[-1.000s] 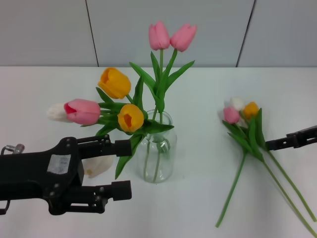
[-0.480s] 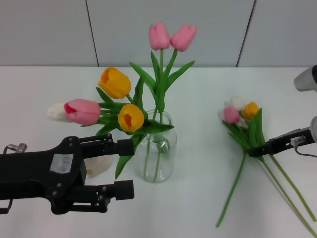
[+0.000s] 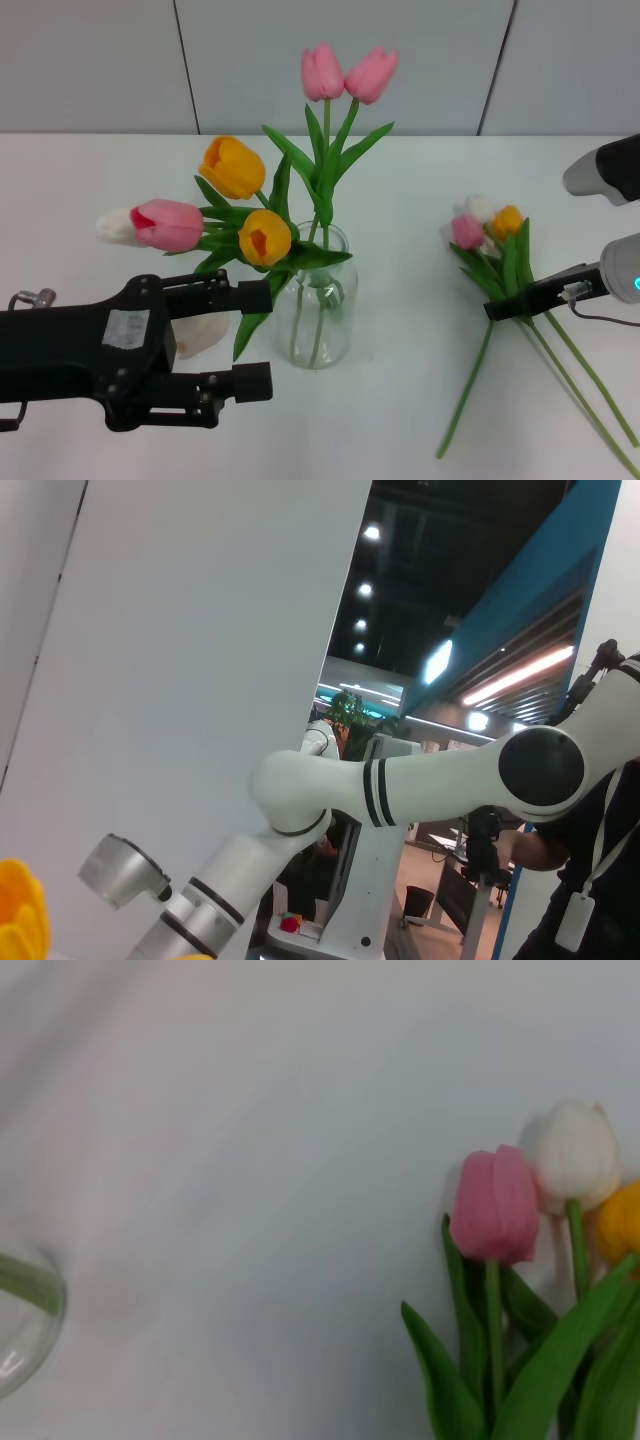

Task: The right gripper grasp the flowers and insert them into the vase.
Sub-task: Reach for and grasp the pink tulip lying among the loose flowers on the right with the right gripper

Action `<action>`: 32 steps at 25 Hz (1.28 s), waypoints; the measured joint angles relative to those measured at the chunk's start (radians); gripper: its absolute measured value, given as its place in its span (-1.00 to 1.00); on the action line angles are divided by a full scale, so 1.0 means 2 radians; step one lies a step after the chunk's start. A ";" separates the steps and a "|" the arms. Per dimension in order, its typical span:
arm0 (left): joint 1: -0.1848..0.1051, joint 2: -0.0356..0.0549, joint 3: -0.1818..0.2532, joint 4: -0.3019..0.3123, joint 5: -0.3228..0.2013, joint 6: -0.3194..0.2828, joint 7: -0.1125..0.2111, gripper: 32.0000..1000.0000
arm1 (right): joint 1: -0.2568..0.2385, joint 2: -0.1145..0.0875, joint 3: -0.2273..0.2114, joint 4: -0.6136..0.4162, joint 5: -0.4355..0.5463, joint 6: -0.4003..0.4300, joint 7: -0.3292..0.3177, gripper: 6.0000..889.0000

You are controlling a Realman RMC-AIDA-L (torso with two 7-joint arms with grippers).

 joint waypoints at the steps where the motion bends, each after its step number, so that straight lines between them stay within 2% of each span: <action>1: 0.000 -0.0001 0.000 0.000 0.000 0.000 0.000 0.66 | 0.001 0.000 -0.001 0.003 0.000 0.004 0.000 0.79; 3: 0.000 -0.0004 0.000 0.000 0.000 0.000 0.000 0.66 | 0.001 0.001 -0.003 0.010 0.000 0.013 0.001 0.78; 9: -0.001 -0.0006 0.000 0.000 0.000 0.000 0.000 0.66 | 0.001 0.001 -0.008 0.013 0.000 0.023 0.006 0.28; 27: -0.001 -0.0004 0.000 -0.004 0.000 -0.001 0.002 0.66 | 0.001 0.002 -0.011 0.033 -0.001 0.047 0.008 -0.17; 31: -0.001 0.0006 0.000 -0.006 -0.001 -0.001 0.004 0.66 | 0.000 0.001 -0.011 0.033 -0.012 0.047 0.021 -0.22; 32: -0.001 0.0006 0.000 -0.006 -0.001 -0.001 0.004 0.66 | 0.000 0.001 -0.011 0.032 -0.021 0.047 0.026 -0.32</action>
